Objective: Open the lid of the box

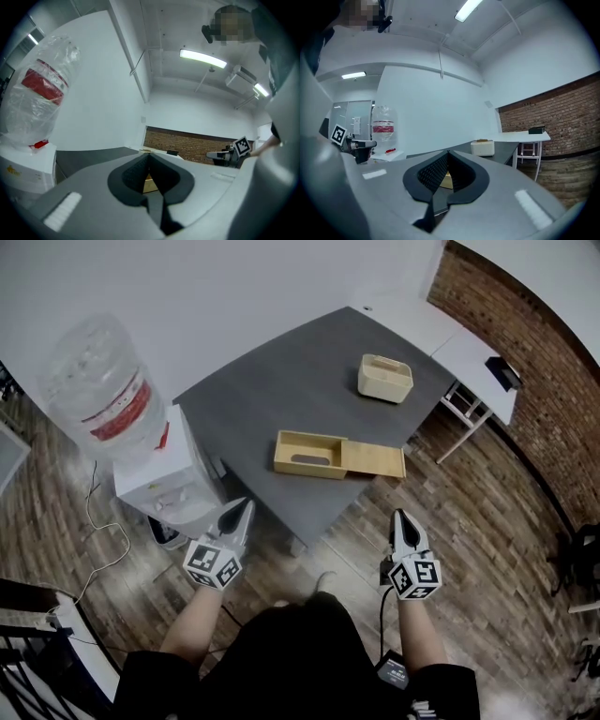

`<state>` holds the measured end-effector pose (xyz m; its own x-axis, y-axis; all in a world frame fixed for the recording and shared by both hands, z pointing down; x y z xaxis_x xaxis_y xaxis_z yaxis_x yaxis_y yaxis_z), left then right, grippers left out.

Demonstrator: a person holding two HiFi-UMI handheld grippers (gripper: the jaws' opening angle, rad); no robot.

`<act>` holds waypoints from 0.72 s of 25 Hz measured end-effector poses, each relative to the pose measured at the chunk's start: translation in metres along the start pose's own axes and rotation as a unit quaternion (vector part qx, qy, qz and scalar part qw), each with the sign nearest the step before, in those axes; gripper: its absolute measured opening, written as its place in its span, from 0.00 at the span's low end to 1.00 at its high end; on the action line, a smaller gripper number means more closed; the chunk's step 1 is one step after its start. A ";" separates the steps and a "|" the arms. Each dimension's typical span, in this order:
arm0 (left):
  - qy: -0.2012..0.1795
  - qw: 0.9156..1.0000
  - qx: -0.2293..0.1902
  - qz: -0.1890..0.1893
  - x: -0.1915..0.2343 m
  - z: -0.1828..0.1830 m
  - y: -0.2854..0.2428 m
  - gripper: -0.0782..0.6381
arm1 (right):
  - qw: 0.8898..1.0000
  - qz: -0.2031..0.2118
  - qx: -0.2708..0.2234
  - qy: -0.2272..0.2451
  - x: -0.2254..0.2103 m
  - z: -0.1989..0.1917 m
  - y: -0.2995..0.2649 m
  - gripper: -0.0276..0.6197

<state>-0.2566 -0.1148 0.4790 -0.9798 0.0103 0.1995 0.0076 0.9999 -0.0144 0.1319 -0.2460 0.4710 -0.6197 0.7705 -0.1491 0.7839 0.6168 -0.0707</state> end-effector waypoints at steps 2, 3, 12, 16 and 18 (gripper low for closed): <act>-0.009 1.000 -0.005 -0.004 -0.005 0.001 0.006 0.11 | 1.000 0.005 -0.002 0.001 -0.001 0.001 0.007 0.05; -0.016 1.000 -0.007 -0.007 -0.008 0.002 0.008 0.11 | 1.000 0.008 -0.001 0.002 -0.003 0.002 0.010 0.05; 0.005 1.000 -0.018 0.019 -0.029 0.010 0.022 0.11 | 0.999 0.047 0.007 0.014 -0.020 0.011 0.029 0.05; 0.010 0.999 -0.022 0.033 -0.038 0.008 0.029 0.11 | 0.998 0.060 0.010 0.006 -0.026 0.007 0.031 0.05; -0.009 0.999 -0.019 0.031 -0.044 0.007 0.031 0.11 | 0.998 0.066 0.008 0.000 -0.028 0.006 0.030 0.05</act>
<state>-0.2145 -0.0846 0.4632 -0.9806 0.0714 0.1826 0.0746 0.9972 0.0103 0.1730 -0.2497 0.4667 -0.5107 0.8450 -0.1588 0.8594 0.5070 -0.0660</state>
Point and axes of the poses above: the fingertips, and each gripper's own axes: y backward along the fingers, x to its left, z out of its top, the point moved 9 cm from there along y, backward along the fingers, and after that the axes turned 12 degrees about z, right-handed, at the moved point
